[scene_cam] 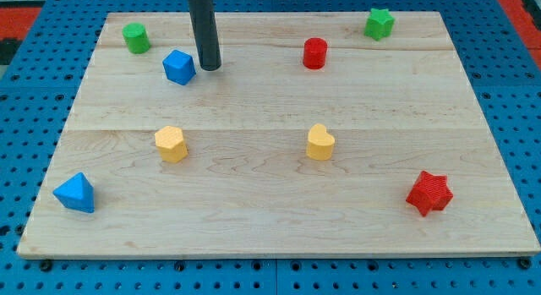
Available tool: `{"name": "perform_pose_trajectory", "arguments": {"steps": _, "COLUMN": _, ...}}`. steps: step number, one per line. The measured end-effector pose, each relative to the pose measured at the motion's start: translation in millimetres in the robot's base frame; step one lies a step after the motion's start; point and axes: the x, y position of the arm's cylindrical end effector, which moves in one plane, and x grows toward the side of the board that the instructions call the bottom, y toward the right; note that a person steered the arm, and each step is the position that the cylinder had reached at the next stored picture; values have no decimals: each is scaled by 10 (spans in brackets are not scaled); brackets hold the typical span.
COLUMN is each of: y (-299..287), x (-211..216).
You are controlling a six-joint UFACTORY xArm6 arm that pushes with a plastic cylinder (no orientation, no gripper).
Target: Move your arm close to the red circle
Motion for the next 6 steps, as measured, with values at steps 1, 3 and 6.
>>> {"name": "perform_pose_trajectory", "arguments": {"steps": 1, "y": 1, "x": 0}}
{"name": "perform_pose_trajectory", "arguments": {"steps": 3, "y": 39, "x": -55}}
{"name": "perform_pose_trajectory", "arguments": {"steps": 6, "y": 1097, "x": 3}}
